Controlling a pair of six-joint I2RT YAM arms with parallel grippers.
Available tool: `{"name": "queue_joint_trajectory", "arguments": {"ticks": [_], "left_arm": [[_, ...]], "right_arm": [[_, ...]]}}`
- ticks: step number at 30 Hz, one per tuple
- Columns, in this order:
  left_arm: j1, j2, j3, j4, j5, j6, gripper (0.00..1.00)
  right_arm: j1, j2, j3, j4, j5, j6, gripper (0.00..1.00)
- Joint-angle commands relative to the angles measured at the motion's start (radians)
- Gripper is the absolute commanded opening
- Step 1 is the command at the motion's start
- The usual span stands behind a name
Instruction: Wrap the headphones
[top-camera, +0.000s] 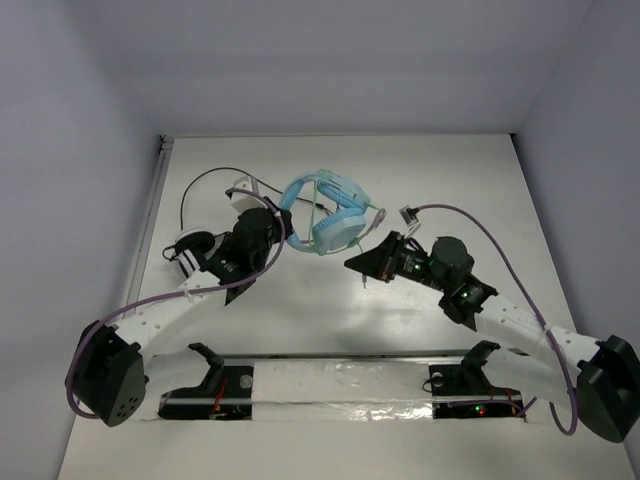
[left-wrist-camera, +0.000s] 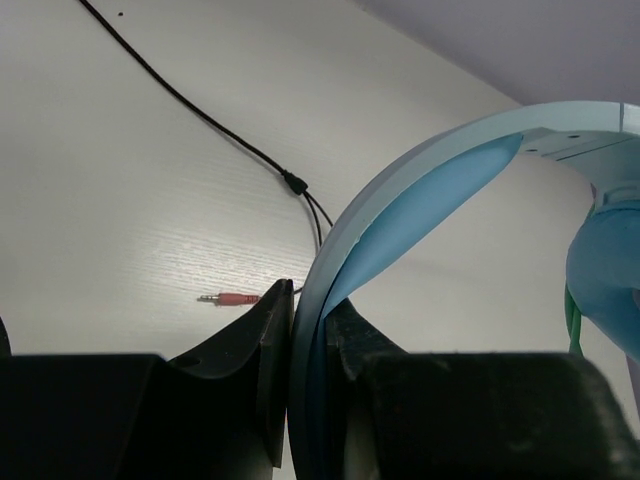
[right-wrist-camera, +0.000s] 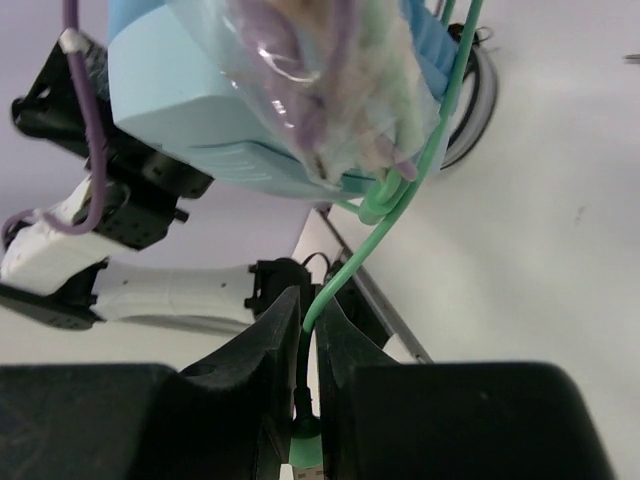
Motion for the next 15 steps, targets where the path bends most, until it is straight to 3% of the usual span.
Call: {"name": "queue_joint_trajectory", "arguments": {"ticks": [1,6,15], "left_arm": [[-0.031,0.027,0.003,0.118,-0.109,-0.023,0.00],[-0.080,0.151,0.031,0.147,-0.129,-0.015,0.00],[-0.126,0.406,0.126,0.227,-0.117,-0.007,0.00]], "right_arm": [[0.022,-0.043,-0.018,-0.060,0.089,-0.013,0.16],[0.022,-0.084,-0.050,-0.151,0.144,-0.010,0.17],[0.022,-0.101,-0.041,-0.439,0.440,-0.093,0.30]]}}
